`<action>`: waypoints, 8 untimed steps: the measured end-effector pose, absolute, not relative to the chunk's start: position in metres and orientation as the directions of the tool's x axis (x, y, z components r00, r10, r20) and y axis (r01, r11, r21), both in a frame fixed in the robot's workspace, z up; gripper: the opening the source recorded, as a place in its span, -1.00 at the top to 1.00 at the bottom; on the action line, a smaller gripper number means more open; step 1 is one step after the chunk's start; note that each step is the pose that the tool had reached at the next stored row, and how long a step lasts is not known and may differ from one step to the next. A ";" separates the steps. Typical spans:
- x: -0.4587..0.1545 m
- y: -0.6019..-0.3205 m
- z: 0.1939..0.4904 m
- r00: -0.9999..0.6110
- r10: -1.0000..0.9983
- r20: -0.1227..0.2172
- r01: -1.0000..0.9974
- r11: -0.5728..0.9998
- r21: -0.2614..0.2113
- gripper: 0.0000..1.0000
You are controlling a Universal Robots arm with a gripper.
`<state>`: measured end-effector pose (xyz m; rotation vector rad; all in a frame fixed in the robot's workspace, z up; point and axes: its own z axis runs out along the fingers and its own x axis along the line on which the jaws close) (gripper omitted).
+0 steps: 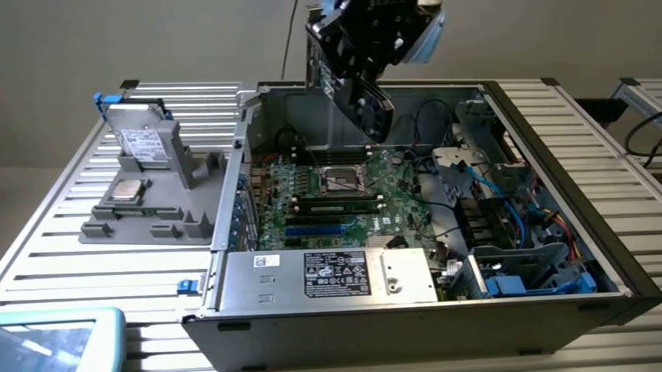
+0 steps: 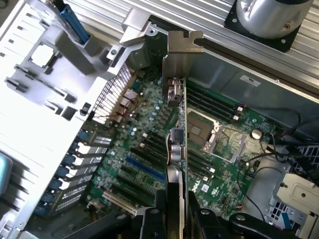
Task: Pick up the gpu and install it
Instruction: 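Insert the gpu into the slot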
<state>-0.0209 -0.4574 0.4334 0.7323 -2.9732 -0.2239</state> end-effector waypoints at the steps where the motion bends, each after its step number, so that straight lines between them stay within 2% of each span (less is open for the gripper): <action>1: -0.021 -0.457 0.433 -0.875 -0.483 0.034 -0.472 0.867 0.158 0.47; 8: -0.021 -0.457 0.433 -0.807 -0.590 0.034 -0.578 0.800 0.158 0.47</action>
